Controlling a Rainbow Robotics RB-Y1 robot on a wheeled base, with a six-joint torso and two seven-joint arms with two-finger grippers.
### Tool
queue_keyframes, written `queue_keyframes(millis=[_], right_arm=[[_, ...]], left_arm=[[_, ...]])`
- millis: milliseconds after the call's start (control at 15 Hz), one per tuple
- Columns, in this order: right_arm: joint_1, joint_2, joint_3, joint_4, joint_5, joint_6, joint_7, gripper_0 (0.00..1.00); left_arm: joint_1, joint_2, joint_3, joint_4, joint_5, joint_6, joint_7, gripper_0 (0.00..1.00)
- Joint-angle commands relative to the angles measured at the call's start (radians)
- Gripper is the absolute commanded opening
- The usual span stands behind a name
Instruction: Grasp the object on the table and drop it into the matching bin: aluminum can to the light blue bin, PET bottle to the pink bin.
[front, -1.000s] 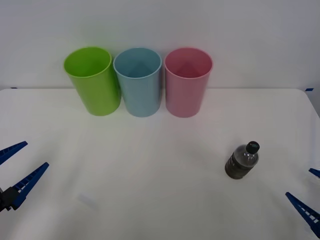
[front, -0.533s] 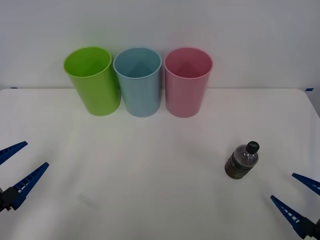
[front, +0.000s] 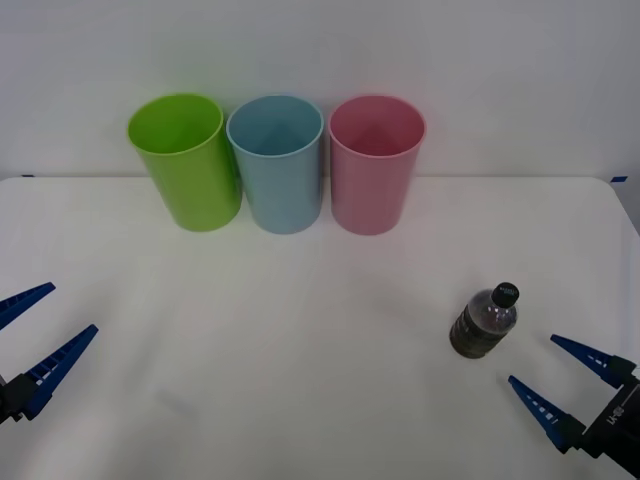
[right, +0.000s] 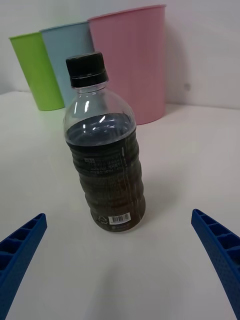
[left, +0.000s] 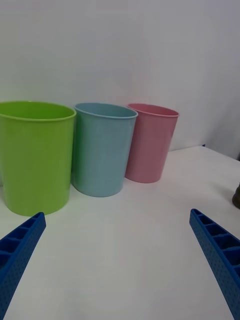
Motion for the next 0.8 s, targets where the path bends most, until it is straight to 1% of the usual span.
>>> queue_keyframes(millis=[67,800], right_arm=[[-0.015,0.016,0.019,0.000,-0.001,0.024,0.015,1.00],[-0.098,0.066,0.126,-0.001,-0.001,0.162,0.047,1.00]], left_arm=[[0.000,0.000,0.000,0.000,0.000,0.000,0.000,1.00],[0.000,0.000,0.000,0.000,0.000,0.000,0.000,1.00]])
